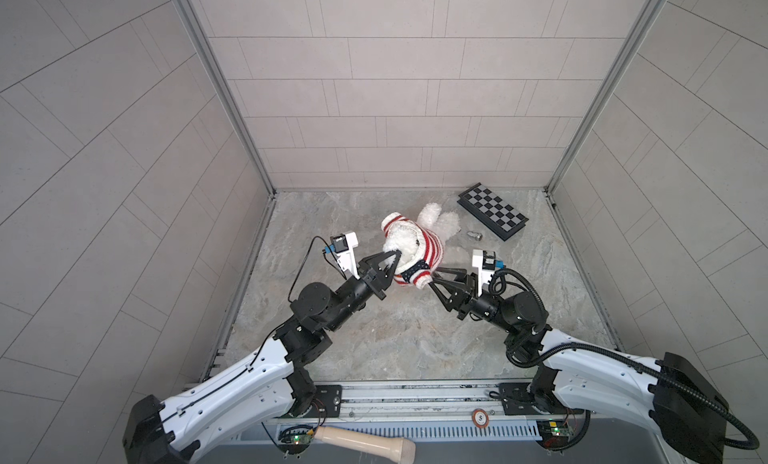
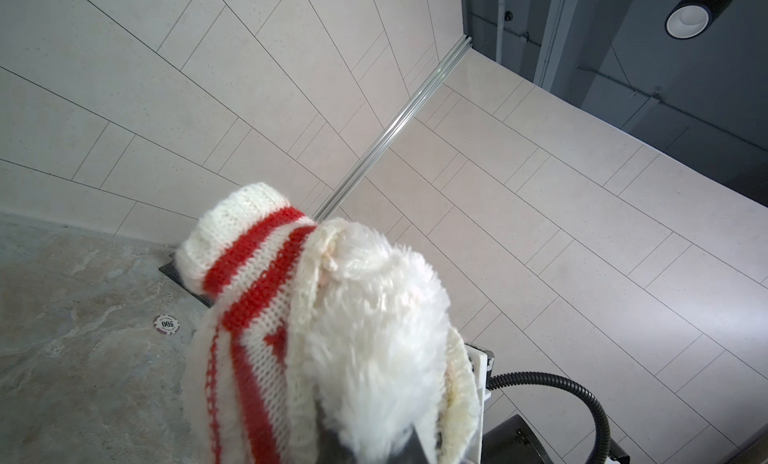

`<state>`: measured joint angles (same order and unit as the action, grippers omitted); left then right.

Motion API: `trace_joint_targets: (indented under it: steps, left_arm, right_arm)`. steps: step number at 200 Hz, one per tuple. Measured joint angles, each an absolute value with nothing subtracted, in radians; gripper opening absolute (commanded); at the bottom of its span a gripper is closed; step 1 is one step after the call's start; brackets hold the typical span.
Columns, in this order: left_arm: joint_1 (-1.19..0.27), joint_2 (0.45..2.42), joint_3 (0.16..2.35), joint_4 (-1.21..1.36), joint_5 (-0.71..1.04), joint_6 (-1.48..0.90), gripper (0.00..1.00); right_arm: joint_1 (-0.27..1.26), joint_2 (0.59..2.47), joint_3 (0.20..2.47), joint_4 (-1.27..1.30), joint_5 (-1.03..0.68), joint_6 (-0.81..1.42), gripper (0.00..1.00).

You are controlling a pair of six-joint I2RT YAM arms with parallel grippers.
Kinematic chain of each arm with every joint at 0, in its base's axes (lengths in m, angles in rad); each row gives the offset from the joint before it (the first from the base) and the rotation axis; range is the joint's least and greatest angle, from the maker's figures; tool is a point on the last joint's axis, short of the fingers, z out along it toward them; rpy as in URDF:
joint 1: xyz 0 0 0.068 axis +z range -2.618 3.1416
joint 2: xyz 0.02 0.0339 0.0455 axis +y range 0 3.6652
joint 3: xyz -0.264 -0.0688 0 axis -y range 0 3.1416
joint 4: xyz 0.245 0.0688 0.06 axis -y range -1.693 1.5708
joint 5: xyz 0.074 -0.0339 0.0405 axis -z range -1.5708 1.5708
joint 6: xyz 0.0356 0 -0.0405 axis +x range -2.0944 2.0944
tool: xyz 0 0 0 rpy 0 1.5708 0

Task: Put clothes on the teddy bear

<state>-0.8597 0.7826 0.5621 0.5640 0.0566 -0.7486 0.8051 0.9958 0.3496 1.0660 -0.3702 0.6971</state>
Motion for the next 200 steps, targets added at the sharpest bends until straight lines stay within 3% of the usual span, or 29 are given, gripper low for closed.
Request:
trace_joint_targets:
  steps: [99, 156, 200]
  left_arm:
    - [-0.860, 0.808, 0.556, 0.590, 0.072, -0.767, 0.00]
    - [-0.860, 0.806, 0.554, 0.588, 0.071, -0.769, 0.00]
    - [-0.860, 0.796, 0.554, 0.572, 0.070, -0.789, 0.00]
  right_arm:
    - [0.830, 1.118, 0.369, 1.225, -0.390, 0.728, 0.40]
    - [0.838, 1.129, 0.366, 1.257, -0.390, 0.719, 0.02]
    - [0.838, 1.037, 0.298, 1.041, -0.326, 0.584, 0.00]
